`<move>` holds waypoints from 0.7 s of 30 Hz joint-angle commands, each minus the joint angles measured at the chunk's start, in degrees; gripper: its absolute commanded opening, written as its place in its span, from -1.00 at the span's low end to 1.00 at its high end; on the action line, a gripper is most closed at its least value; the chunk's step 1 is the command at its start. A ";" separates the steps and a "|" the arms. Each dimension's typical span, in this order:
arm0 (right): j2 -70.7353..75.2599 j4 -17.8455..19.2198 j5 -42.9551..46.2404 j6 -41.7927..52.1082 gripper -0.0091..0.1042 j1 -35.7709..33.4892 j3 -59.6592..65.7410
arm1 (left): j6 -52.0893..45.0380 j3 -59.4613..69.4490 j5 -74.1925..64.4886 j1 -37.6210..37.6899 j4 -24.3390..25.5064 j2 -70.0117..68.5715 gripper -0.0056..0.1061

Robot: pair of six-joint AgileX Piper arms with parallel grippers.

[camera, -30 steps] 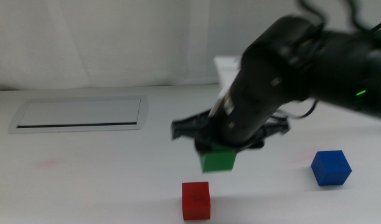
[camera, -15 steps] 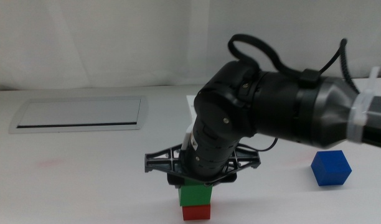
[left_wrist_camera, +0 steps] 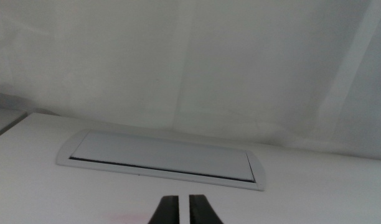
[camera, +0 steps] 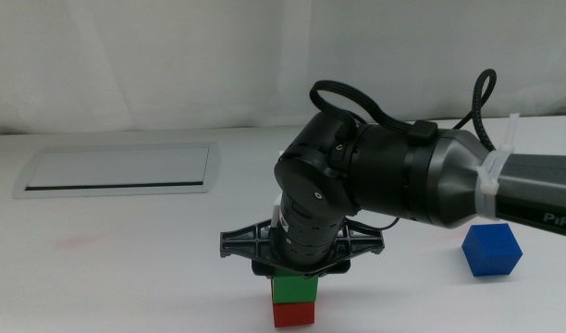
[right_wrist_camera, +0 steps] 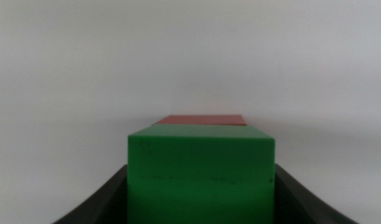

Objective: Stack red cubes first, then green, then blue cubes in a specific spot.

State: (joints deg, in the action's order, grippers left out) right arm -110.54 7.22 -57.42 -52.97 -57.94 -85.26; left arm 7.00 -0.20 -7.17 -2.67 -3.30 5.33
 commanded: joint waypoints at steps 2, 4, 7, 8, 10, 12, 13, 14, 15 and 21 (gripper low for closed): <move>-1.44 -0.70 0.47 -0.60 -0.88 -0.28 -0.11 | -0.14 2.22 -0.11 0.34 -0.11 -0.24 -0.95; -1.94 -1.47 1.49 -0.49 -0.88 -0.74 -0.11 | -0.14 2.22 -0.11 0.34 -0.11 -0.24 -0.95; -2.31 -1.47 1.75 -0.26 -0.88 -1.27 -0.11 | -0.14 2.22 -0.11 0.34 -0.11 -0.24 -0.95; -2.40 -1.47 1.75 0.21 -0.88 -1.40 -0.11 | -0.14 2.22 -0.11 0.34 -0.11 -0.24 -0.95; -2.43 -1.47 1.63 1.01 -0.88 -1.49 -0.11 | -0.14 2.22 -0.11 0.34 -0.11 -0.24 -0.95; -2.43 -1.47 1.52 1.01 -0.88 -1.49 -0.11 | -0.14 2.22 -0.11 0.34 -0.11 -0.24 -0.95; -2.43 -1.47 1.52 1.01 -0.87 -1.49 -0.11 | -0.14 2.22 -0.11 0.34 -0.11 -0.24 -0.95; -2.43 -1.61 1.52 1.01 -0.84 -1.49 -0.11 | -0.14 2.22 -0.11 0.34 -0.11 -0.24 -0.95; -2.43 -1.61 1.38 1.01 -0.80 -1.49 -0.11 | -0.14 2.22 -0.11 0.34 -0.11 -0.24 -0.95; -2.43 -3.50 1.38 4.67 0.16 -1.49 -0.11 | -0.14 2.22 -0.11 0.34 -0.11 -0.24 -0.95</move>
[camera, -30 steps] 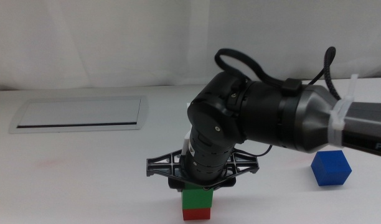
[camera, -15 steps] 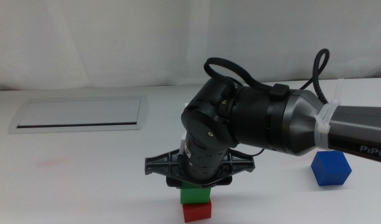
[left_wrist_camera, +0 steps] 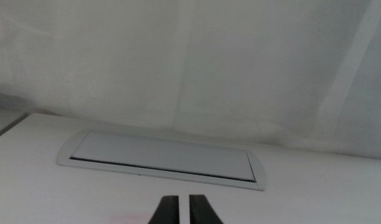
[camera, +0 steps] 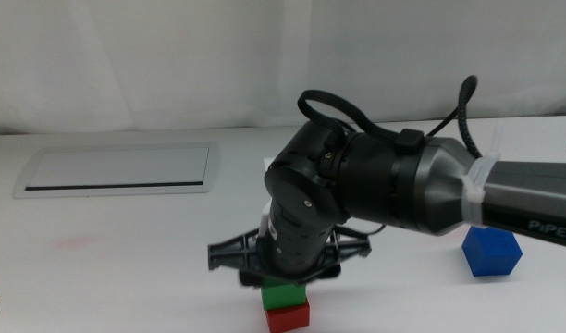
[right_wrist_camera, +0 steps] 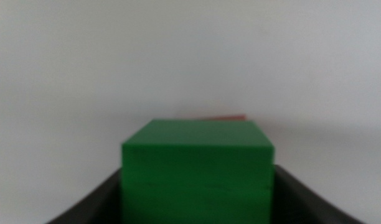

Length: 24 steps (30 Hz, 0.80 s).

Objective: Stack red cubes first, then green, then blue cubes in a specific spot.

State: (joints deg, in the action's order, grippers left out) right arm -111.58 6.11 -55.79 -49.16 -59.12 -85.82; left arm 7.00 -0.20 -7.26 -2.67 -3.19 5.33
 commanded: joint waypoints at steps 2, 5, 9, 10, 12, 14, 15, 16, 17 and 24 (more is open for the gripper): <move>-1.39 -2.84 -0.25 3.49 0.48 -0.31 0.20 | -0.14 2.22 -0.02 0.34 -0.22 -0.24 -0.95; -1.39 -3.08 -0.87 5.00 0.67 -0.31 -0.36 | -0.14 2.22 -0.02 0.34 -0.22 -0.24 -0.95; -1.39 -2.88 -1.96 6.19 0.67 -0.31 -0.43 | -0.14 2.22 -0.02 0.34 -0.22 -0.24 -0.95; -1.28 -2.59 -2.03 6.19 0.67 -0.31 -0.43 | -0.14 2.22 -0.02 0.34 -0.22 -0.24 -0.95; -0.95 -1.72 -2.38 6.45 0.67 -0.31 -0.43 | -0.14 2.22 -0.02 0.34 -0.22 -0.24 -0.95; -0.25 -1.02 -2.52 7.57 0.67 -0.31 -0.43 | -0.14 2.22 -0.02 0.34 -0.22 -0.24 -0.95; 0.49 -0.41 -2.52 7.57 0.67 -0.31 -0.43 | -0.14 2.22 -0.02 0.34 -0.22 -0.24 -0.95; 1.02 -0.08 -2.52 7.57 0.67 -0.31 -0.43 | -0.14 2.22 -0.02 0.34 -0.22 -0.24 -0.95; 1.91 0.40 -2.52 7.57 0.67 -0.31 -0.43 | -0.14 2.22 -0.02 0.34 -0.22 -0.24 -0.95; 12.39 8.13 -2.66 8.64 0.67 0.44 -0.43 | -0.14 2.22 -0.02 0.34 -0.22 -0.24 -0.95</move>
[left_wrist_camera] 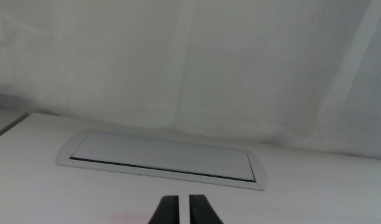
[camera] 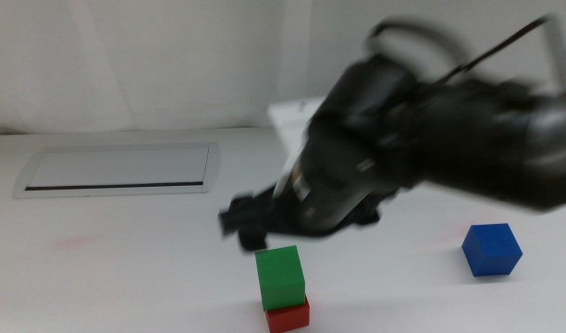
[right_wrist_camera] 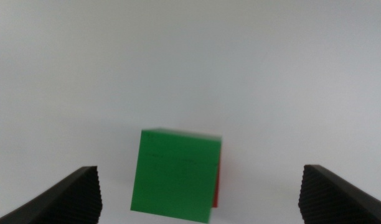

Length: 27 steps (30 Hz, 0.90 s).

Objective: Stack red cubes first, then green, then blue cubes in a specific spot.

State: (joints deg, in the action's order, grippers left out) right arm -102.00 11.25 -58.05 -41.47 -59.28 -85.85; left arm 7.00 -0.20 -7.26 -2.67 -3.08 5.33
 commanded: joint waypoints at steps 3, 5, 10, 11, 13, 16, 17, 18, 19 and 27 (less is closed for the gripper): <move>7.78 3.40 -2.43 2.73 0.67 4.15 -0.39 | -0.14 2.22 0.09 0.34 -0.33 -0.24 -0.95; 11.17 3.40 -5.52 4.88 0.67 8.38 -0.39 | -0.14 2.22 0.09 0.34 -0.33 -0.24 -0.95; 18.57 5.04 -14.86 11.78 0.67 20.68 -0.29 | -0.14 2.22 0.09 0.34 -0.33 -0.24 -0.95; 19.99 5.04 -16.46 13.64 0.67 23.31 -0.18 | -0.14 2.22 0.09 0.34 -0.33 -0.24 -0.95; 22.93 4.17 -17.74 16.69 0.67 27.72 1.04 | -0.14 2.22 0.09 0.34 -0.33 -0.24 -0.95; 28.38 2.32 -17.74 18.81 0.67 33.76 5.56 | -0.52 2.22 0.09 0.34 -0.33 -0.24 -0.95; 32.31 1.24 -17.50 19.19 0.67 36.14 10.11 | -0.52 2.22 0.09 0.34 -0.33 -0.24 -0.95; 34.07 0.78 -17.06 19.61 0.67 36.93 12.43 | -0.52 2.22 0.09 0.34 -0.33 -0.24 -0.95; 35.58 0.29 -16.30 19.83 0.67 37.16 14.64 | -0.52 2.22 0.09 0.34 -0.33 -0.24 -0.95; 35.73 -2.88 -6.70 20.11 0.67 37.16 26.95 | -0.52 2.22 0.39 0.34 -0.33 -0.24 -0.95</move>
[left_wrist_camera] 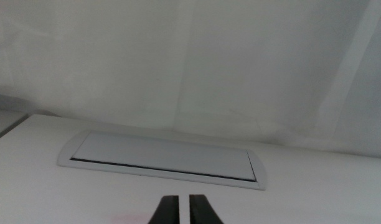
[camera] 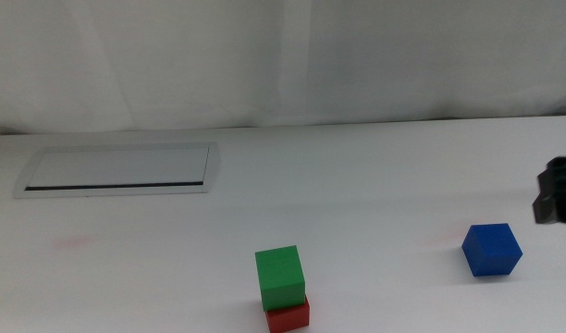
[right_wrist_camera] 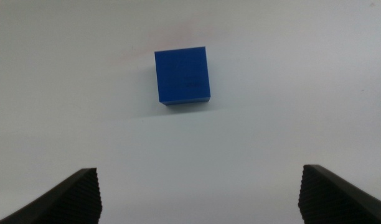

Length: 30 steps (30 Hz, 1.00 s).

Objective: Stack red cubes first, then green, then blue cubes in a specific spot.

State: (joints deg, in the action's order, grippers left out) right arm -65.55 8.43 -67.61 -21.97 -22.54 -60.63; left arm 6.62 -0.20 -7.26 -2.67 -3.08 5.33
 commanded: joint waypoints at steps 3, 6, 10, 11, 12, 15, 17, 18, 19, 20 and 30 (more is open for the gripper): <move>-2.88 0.15 6.19 0.45 0.67 0.42 3.54 | -0.26 2.22 0.44 0.34 -0.33 -0.24 -0.95; -5.22 0.38 8.94 1.02 0.67 0.42 4.22 | -0.35 2.22 0.54 0.34 -0.33 -0.24 -0.95; -9.62 0.38 11.03 1.41 0.67 0.42 4.22 | -0.64 2.22 0.54 0.34 -0.33 -0.24 -0.95; -10.93 0.38 11.54 1.68 0.67 0.42 4.22 | -0.64 2.22 0.54 0.34 -0.33 -0.24 -0.95; -12.19 0.42 12.03 1.96 0.67 0.42 4.22 | -0.64 2.22 0.54 0.34 -0.33 -0.24 -0.95; -16.65 0.52 14.55 1.85 0.67 0.42 4.22 | -0.64 2.22 0.54 0.34 -0.33 -0.24 -0.95; -18.39 0.41 15.75 1.85 0.67 0.42 4.22 | -0.64 2.22 0.54 0.34 -0.33 -0.24 -0.95; -19.27 0.13 16.37 1.85 0.67 0.42 4.22 | -0.64 2.22 0.54 0.34 -0.33 -0.24 -0.95; -20.09 -0.08 16.66 1.85 0.67 0.42 4.22 | -0.64 2.22 0.54 0.34 -0.33 -0.24 -0.95; -20.88 -0.08 16.80 1.85 0.67 0.42 4.22 | -1.11 2.22 0.54 0.34 -0.33 -0.24 -0.95; -24.15 -1.47 23.89 3.63 0.67 4.40 8.14 | -1.22 2.22 0.54 0.34 -0.33 -0.24 -0.95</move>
State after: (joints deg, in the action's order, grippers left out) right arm -89.61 7.09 -45.68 -19.80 -18.99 -53.05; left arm 5.50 -0.20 -7.26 -2.67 -3.08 5.33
